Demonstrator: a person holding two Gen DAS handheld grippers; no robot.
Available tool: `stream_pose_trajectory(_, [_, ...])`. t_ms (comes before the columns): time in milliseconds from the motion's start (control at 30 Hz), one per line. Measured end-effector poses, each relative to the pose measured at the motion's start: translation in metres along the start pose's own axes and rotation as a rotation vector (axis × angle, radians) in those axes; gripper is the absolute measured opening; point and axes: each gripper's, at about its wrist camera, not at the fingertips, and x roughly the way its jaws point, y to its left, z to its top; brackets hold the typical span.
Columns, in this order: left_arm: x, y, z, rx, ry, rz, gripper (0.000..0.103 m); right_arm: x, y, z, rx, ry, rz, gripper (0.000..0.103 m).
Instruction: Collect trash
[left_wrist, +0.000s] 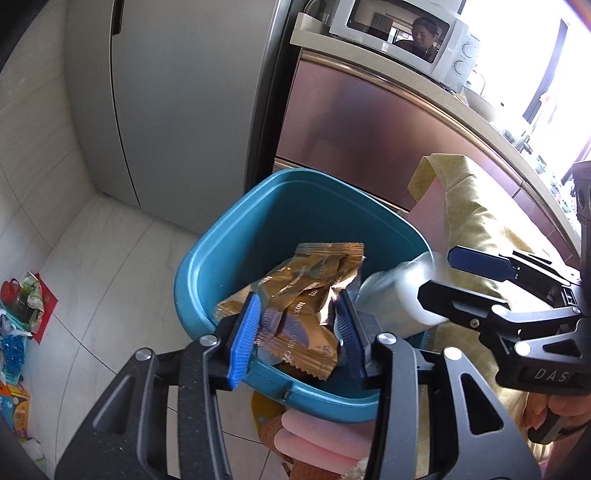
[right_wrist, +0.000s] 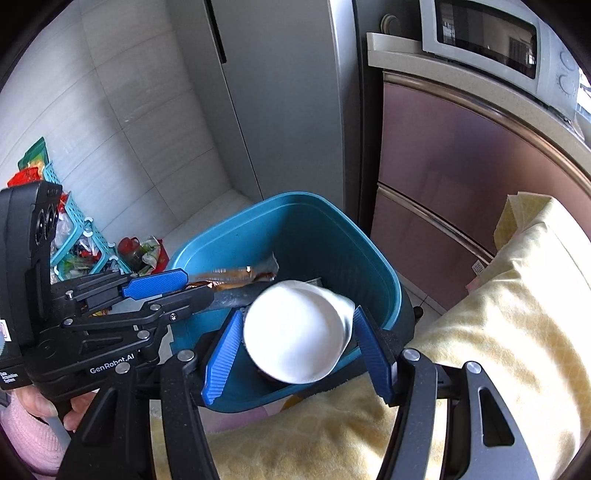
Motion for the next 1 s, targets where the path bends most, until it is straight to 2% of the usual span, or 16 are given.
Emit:
stream_pose_trajectory(100, [0.002,0.002,-0.001,-0.008,0.001,-0.009,0.043,-0.002,-0.006,-0.002,0.037,-0.012,0.013,0.065])
stream_pose_trajectory(233, [-0.002,0.003,-0.004,-0.014,-0.011,-0.025,0.044,-0.011,-0.011,-0.006,0.066,-0.035,0.033,0.066])
stream_pose_trajectory(333, [-0.012,0.000,-0.006,0.004,-0.037,-0.048,0.048,-0.024,-0.014,-0.013,0.083,-0.071,0.050,0.066])
stream_pose_trajectory(400, [-0.020,-0.004,-0.007,0.019,-0.056,-0.055,0.058,-0.037,-0.016,-0.019,0.091,-0.105,0.054,0.066])
stream_pose_trajectory(733, [-0.052,-0.025,-0.013,0.080,-0.122,-0.112,0.060,-0.097,-0.024,-0.056,0.151,-0.228,0.066,0.066])
stream_pose_trajectory(800, [-0.063,-0.033,-0.017,0.105,-0.147,-0.129,0.065,-0.110,-0.025,-0.065,0.156,-0.263,0.047,0.066])
stream_pose_trajectory(933, [-0.085,-0.054,-0.029,0.169,-0.202,-0.157,0.072,-0.136,-0.028,-0.087,0.172,-0.339,-0.020,0.075])
stream_pose_trajectory(1000, [-0.095,-0.067,-0.036,0.208,-0.234,-0.163,0.079,-0.147,-0.031,-0.101,0.188,-0.369,-0.057,0.077])
